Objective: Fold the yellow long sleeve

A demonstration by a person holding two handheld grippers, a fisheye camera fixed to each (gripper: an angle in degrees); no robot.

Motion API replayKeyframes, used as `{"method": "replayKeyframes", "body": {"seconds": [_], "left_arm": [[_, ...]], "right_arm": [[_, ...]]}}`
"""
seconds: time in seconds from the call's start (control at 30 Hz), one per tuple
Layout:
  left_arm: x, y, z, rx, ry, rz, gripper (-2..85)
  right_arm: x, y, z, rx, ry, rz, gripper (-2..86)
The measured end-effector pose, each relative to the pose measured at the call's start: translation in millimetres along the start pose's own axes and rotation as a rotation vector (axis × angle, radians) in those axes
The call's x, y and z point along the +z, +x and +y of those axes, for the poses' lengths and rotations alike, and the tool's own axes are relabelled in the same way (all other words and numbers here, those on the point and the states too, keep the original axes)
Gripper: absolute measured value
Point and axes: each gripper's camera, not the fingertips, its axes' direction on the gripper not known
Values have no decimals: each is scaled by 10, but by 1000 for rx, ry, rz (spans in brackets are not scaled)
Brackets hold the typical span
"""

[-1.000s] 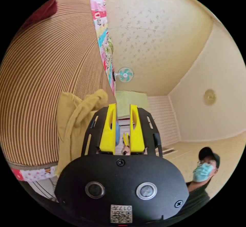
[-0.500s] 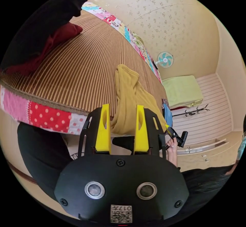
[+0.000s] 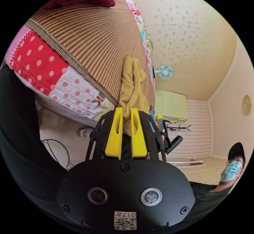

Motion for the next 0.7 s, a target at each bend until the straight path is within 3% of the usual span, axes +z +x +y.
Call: {"method": "replayKeyframes", "body": {"seconds": [0.1,0.3,0.43,0.6,0.7], "left_arm": [[22,384,-28,91,26,6,51],[885,1890,152,506,-107,47,51],[2006,2609,902,732,-327,84,51],[2764,2717,1859,904,-558,56,59],[2576,2476,1995,911,-600,153,66]], "right_arm": [[832,37,-64,42,-310,54,14],[-409,792,244,260,-13,-145,8],[-1047,1508,844,444,3,-96,6],[-1612,2413,1727,645,-46,-177,8],[-1778,2722,2008,714,-59,-178,13]]}}
